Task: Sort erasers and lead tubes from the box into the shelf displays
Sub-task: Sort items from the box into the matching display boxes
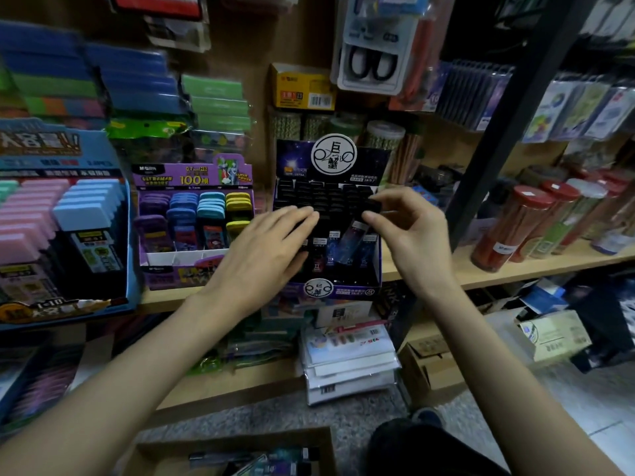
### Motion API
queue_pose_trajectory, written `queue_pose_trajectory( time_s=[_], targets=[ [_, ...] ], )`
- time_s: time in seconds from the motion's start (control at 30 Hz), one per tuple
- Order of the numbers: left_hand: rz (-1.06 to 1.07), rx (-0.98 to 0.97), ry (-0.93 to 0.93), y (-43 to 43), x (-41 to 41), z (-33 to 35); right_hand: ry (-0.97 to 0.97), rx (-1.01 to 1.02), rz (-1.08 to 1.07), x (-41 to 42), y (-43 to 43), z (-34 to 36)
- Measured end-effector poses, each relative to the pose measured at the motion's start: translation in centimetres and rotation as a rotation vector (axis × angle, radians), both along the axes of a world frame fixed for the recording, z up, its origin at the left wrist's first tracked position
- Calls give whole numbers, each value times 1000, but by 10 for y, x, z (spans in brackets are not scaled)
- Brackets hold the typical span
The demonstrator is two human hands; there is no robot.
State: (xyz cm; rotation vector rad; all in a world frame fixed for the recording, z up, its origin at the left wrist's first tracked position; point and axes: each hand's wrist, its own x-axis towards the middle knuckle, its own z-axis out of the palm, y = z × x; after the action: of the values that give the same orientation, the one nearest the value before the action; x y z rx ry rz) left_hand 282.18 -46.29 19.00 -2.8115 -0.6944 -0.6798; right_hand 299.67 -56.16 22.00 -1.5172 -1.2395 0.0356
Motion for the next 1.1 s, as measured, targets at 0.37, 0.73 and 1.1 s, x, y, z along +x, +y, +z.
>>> queue_pose_trajectory(
  time_s=[0.37,0.73,1.1],
  targets=[
    [-18,-44,-57,6,1,-4,-129,-100,122,-6,13,-17],
    [-29,-158,-96,-3,-15,-1,-455,-210,18,-7,12,-13],
    [56,-734,52,-47,-112,-108,-502,-621,425,-75,-43,-95]
  ],
)
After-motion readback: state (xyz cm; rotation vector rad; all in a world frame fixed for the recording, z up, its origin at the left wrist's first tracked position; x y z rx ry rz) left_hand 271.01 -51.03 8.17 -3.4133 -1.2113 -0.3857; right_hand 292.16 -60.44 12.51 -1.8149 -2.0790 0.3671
